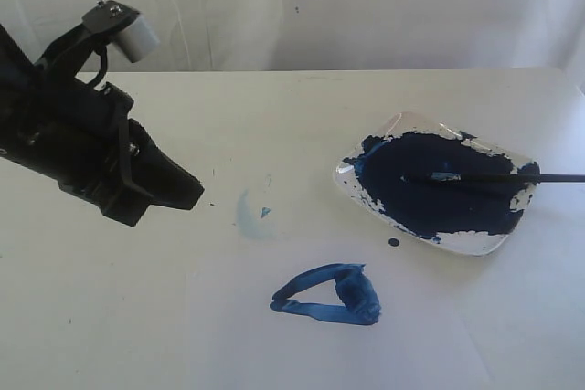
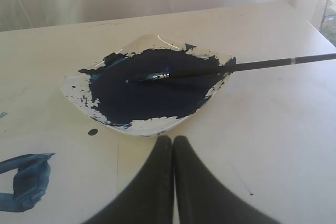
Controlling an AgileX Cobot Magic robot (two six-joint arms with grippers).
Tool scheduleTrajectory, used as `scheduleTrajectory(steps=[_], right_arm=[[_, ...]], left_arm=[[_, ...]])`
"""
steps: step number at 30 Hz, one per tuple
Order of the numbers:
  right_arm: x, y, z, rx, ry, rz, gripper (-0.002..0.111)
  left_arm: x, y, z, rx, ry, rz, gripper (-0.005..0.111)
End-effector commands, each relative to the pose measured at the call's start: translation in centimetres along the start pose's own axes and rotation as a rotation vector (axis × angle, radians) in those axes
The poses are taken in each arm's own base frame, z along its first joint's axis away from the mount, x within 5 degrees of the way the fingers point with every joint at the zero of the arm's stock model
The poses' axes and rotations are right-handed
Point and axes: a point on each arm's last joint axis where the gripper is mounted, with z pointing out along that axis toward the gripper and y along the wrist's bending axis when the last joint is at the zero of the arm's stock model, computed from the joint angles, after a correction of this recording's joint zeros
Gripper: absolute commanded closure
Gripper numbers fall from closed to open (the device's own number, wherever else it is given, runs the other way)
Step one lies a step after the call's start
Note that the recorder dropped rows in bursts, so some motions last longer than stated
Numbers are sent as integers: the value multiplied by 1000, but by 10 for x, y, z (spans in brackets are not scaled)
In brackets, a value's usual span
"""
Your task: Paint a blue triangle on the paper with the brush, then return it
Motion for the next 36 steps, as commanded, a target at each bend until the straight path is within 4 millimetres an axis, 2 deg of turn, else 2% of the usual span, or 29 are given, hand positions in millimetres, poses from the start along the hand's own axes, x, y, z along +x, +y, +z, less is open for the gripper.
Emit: scheduleTrajectory(steps=[1, 4, 8, 16, 20, 22, 26, 30, 33, 36], right_arm=[[1, 0, 0, -3, -4, 4, 108], [1, 0, 0, -3, -2, 4, 108], [1, 0, 0, -3, -2, 4, 108], [1, 0, 0, -3, -2, 4, 108], [1, 0, 0, -3, -2, 4, 108], [1, 0, 0, -3, -2, 4, 108], [1, 0, 0, -3, -2, 4, 108], [1, 0, 0, -3, -2, 4, 108], [1, 0, 0, -3, -2, 4, 108], [1, 0, 0, -3, -2, 4, 108]], left_arm=[[1, -2, -2, 10, -9, -8, 107], [1, -2, -2, 10, -9, -8, 107], [4, 4, -2, -52, 22, 84, 107], [4, 1, -7, -66, 18, 103, 107], [2, -17, -39, -111, -81, 156, 107], [2, -26, -65, -179, -171, 186, 107], [6, -31, -115, -414, -405, 169, 107], [29, -37, -157, -665, -669, 36, 107], [60, -47, -166, -797, -775, -71, 107], [90, -54, -157, -900, -786, -120, 107]])
